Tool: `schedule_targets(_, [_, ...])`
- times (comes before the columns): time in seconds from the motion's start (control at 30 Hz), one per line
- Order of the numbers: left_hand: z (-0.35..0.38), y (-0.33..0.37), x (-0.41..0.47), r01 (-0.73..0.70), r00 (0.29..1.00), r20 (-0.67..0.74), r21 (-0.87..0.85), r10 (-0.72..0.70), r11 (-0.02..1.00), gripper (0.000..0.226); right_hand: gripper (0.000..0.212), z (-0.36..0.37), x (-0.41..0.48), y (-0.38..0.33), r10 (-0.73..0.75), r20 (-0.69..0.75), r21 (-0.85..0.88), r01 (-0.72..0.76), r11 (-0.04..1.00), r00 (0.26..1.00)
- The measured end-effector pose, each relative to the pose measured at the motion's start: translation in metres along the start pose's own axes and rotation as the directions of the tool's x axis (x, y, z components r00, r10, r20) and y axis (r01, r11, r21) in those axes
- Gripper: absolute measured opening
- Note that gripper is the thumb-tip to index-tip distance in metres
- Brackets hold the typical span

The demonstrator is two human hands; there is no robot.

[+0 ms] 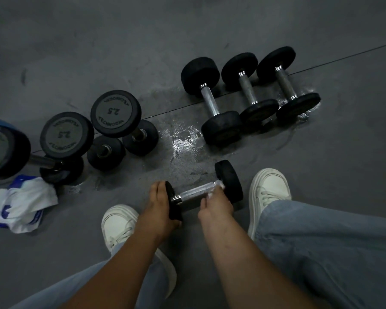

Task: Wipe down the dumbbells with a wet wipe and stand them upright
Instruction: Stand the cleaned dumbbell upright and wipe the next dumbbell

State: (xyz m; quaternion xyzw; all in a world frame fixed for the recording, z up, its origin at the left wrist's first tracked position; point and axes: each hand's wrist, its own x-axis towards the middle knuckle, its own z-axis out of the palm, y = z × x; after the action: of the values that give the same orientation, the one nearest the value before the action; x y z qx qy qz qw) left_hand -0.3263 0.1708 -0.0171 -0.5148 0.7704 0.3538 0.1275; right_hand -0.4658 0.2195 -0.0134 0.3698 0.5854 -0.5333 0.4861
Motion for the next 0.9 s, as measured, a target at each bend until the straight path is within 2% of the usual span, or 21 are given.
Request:
schedule_targets(0.13, [0.001,-0.001,0.000,0.000,1.000,-0.001,0.019,0.000,1.000,0.123,0.049,0.019,0.018,-0.008,0.080,0.082,0.115,-0.089,0.989,0.993])
schedule_targets(0.2, [0.000,-0.002,0.001,0.009,1.000,0.018,0.016,-0.010,1.000,0.123,0.042,0.021,0.026,-0.006,0.141,0.052,0.217,-0.149,0.965,0.989])
schedule_targets(0.33, [-0.001,-0.001,0.000,-0.009,1.000,-0.001,0.029,0.009,1.000,0.121,0.042,0.008,0.019,0.001,0.084,0.038,0.296,-0.091,0.951,0.996])
schedule_targets(0.43, [0.002,0.000,0.000,-0.005,1.000,-0.007,0.029,0.005,1.000,0.120,0.046,0.011,0.030,-0.004,0.109,0.114,0.243,-0.134,0.961,0.987])
schedule_targets(0.6, [0.002,-0.001,-0.001,0.009,1.000,-0.005,0.023,-0.009,1.000,0.121,0.039,0.006,0.026,0.005,0.076,0.038,0.235,-0.083,0.968,0.996])
schedule_targets(0.7, [0.003,0.001,-0.002,0.011,1.000,-0.004,0.018,-0.011,1.000,0.121,0.041,0.012,0.030,-0.005,0.113,0.122,0.200,-0.136,0.970,0.986])
schedule_targets(0.73, [0.002,0.000,-0.001,0.011,1.000,-0.007,0.020,-0.011,1.000,0.121,0.037,0.015,0.033,-0.008,0.114,0.126,0.191,-0.137,0.972,0.985])
schedule_targets(0.83, [0.001,0.000,0.000,0.015,1.000,0.007,0.025,-0.015,1.000,0.122,0.018,0.009,0.036,0.002,0.063,0.024,0.160,-0.066,0.985,0.998])
schedule_targets(0.9, [0.001,-0.001,0.000,0.010,1.000,0.007,0.035,-0.010,0.999,0.122,0.009,-0.010,0.035,0.018,0.026,0.030,0.072,-0.029,0.997,0.999])
